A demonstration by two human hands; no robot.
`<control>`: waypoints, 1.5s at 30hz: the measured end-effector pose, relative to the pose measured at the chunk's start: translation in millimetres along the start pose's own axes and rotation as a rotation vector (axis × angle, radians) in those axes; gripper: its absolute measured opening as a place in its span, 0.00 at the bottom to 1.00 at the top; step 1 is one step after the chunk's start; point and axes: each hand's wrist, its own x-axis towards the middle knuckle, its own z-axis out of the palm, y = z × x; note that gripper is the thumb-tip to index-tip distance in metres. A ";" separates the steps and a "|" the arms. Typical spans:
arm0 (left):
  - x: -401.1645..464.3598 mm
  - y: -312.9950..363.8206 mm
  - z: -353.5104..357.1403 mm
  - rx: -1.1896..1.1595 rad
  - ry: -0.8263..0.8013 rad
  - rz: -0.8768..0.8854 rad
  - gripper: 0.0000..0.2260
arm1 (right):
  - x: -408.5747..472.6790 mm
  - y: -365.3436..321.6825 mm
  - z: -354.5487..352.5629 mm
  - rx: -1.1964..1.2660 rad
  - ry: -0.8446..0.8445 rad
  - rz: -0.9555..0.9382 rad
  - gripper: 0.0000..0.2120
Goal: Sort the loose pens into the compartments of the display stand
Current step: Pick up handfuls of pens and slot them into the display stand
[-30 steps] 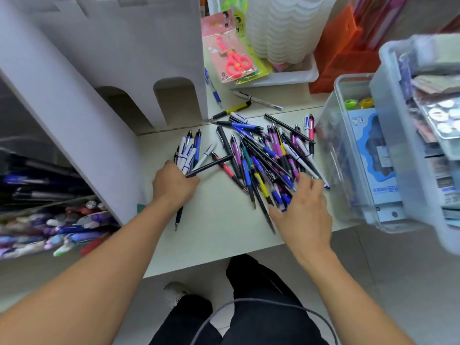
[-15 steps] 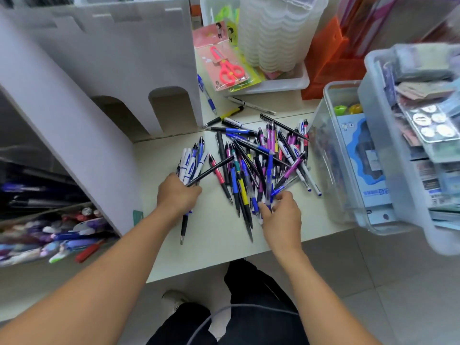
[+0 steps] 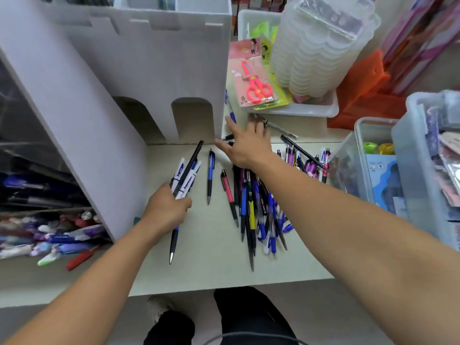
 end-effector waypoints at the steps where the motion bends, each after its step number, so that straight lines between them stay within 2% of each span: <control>1: 0.1 -1.6 0.6 -0.002 0.001 0.000 0.05 | 8.3 -3.0 2.6 -0.016 -0.015 0.029 0.39; 6: -4.3 1.2 -0.5 -0.029 0.029 -0.012 0.05 | 16.2 -10.5 12.3 -0.065 0.051 0.047 0.42; 11: -8.0 10.8 -7.2 -0.062 0.030 0.007 0.06 | -1.4 -1.2 12.9 -0.058 0.106 -0.014 0.40; 14: -12.3 15.9 -10.3 -0.088 0.029 0.006 0.05 | -29.1 5.4 4.8 -0.019 0.272 -0.101 0.33; 16: -14.6 18.5 -11.3 -0.107 0.022 0.002 0.04 | -46.4 12.5 -6.0 0.107 0.371 -0.116 0.25; 18: -16.9 20.2 -11.1 -0.149 0.000 -0.011 0.03 | -57.6 21.7 -12.6 0.182 0.343 -0.101 0.19; 21: -22.1 22.3 -6.7 -0.233 -0.055 -0.065 0.04 | -58.0 33.6 -14.7 0.221 0.310 -0.083 0.15; 23: -26.3 21.9 -4.9 -0.318 -0.117 -0.123 0.06 | -41.7 41.1 -11.5 0.206 0.312 -0.081 0.19; 27: -36.1 19.3 -11.0 -0.452 -0.274 -0.174 0.05 | -3.5 52.4 -0.3 0.081 0.116 0.036 0.34; 29: -41.1 16.1 -18.6 -0.422 -0.313 -0.152 0.05 | 6.4 54.7 5.0 0.057 0.097 0.042 0.34; 33: -50.3 9.0 -31.9 -0.353 -0.316 -0.107 0.05 | -6.5 48.1 0.5 -0.045 0.184 -0.032 0.28; 35: -57.3 7.3 -36.0 -0.344 -0.303 -0.081 0.08 | -33.0 33.1 -7.6 0.049 0.221 -0.070 0.27; 37: -67.1 7.7 -40.0 -0.339 -0.297 -0.040 0.08 | -71.5 7.4 -18.2 0.253 0.277 -0.124 0.26; 39: -79.1 11.2 -44.5 -0.322 -0.307 0.015 0.09 | -107.2 -23.3 -29.2 0.594 0.209 -0.195 0.24; 42: -98.6 18.8 -55.3 -0.226 -0.328 0.101 0.10 | -138.7 -61.8 -44.1 1.055 0.079 -0.252 0.15; 45: -120.7 26.3 -74.4 -0.168 -0.343 0.172 0.10 | -156.2 -84.9 -62.4 1.177 0.089 -0.311 0.09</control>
